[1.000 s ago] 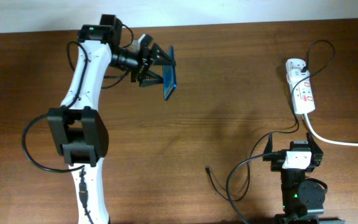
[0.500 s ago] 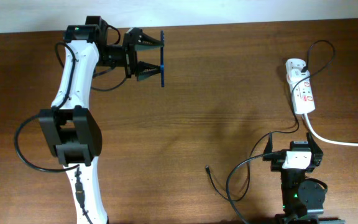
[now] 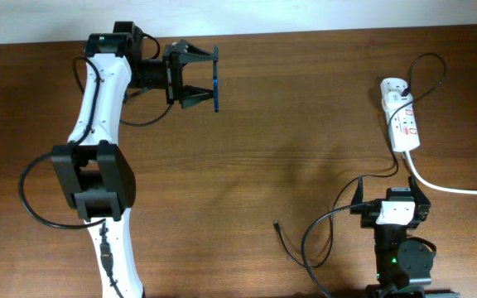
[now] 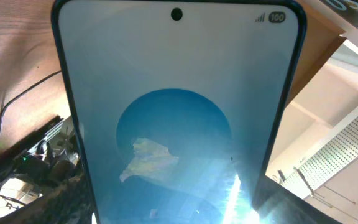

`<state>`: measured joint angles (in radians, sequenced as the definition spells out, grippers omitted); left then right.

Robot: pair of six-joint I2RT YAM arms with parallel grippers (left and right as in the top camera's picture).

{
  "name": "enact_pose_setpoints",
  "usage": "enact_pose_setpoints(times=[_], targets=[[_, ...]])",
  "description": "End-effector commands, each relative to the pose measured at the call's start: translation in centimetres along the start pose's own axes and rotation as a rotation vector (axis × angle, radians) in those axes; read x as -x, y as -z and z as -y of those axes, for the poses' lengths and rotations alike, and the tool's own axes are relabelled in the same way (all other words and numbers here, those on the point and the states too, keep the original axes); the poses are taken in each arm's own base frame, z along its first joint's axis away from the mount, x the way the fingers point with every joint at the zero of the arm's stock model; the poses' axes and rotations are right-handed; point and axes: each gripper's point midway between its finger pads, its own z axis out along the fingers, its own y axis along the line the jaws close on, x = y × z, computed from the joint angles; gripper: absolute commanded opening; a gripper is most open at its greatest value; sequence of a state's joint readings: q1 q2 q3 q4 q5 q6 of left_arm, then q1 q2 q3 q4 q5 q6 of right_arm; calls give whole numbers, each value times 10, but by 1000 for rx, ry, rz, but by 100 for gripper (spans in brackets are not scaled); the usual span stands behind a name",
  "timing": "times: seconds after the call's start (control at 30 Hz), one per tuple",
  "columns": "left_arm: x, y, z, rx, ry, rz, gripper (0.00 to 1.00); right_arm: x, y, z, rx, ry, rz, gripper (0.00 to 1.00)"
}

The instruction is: Plug charger to phone and switch on socket

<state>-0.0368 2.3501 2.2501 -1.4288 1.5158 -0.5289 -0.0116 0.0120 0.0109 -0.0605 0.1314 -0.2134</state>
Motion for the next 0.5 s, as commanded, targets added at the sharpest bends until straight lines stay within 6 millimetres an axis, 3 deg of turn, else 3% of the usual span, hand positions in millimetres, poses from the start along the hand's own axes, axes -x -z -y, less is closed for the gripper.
enact_pose_setpoints(times=[0.0,0.47], targets=[[-8,8,18,-58,-21,-15,78,-4,0,2,-12,4,-11,98],[-8,8,18,-58,-22,-15,78,-4,0,2,-13,4,-11,98]])
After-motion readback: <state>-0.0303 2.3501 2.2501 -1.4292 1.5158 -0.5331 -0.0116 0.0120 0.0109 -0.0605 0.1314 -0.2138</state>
